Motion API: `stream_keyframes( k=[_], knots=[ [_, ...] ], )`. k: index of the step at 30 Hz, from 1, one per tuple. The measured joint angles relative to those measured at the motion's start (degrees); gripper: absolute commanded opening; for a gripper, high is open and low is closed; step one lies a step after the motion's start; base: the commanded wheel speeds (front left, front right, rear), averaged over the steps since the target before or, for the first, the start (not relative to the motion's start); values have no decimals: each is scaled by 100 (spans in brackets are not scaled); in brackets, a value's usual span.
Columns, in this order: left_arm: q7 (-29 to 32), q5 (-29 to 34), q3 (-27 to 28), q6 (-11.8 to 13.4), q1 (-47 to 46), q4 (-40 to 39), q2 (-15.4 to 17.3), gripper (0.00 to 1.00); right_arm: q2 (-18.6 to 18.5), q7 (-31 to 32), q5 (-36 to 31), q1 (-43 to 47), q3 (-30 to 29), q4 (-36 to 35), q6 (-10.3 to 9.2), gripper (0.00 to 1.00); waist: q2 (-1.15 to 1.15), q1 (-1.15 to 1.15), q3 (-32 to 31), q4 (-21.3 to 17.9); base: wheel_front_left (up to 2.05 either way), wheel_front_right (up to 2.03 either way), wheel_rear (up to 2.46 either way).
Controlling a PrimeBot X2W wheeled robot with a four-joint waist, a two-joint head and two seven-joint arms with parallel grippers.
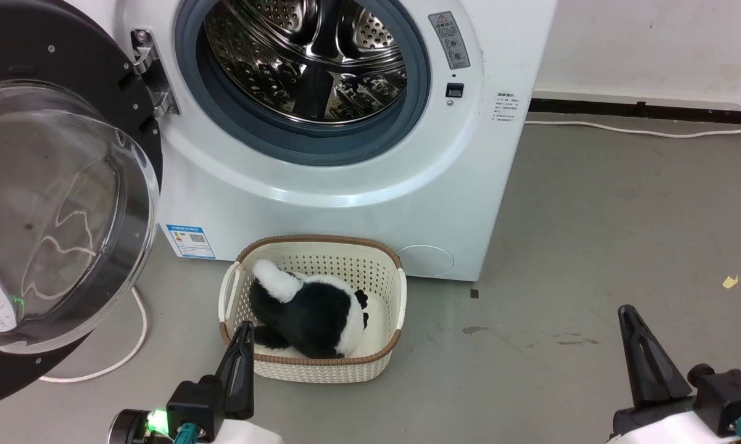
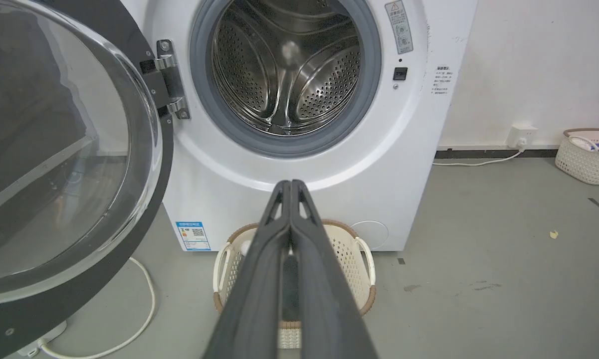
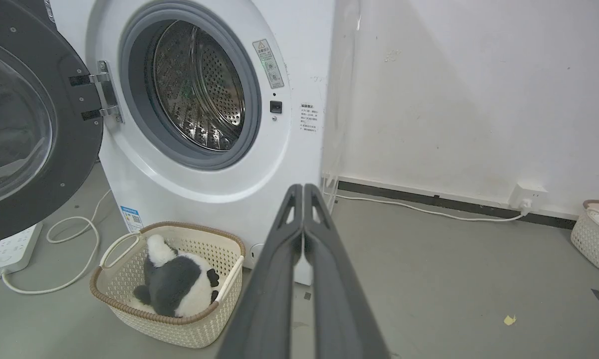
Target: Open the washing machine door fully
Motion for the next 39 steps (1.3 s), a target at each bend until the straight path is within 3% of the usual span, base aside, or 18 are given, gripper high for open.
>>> stream_keyframes(
  k=[39],
  knots=[
    [457,103,296,-137,-4,-182,-31,0,0,452,-10,-30,164,-3,0,0,0,0,-50,38,0,0,0]
  ],
)
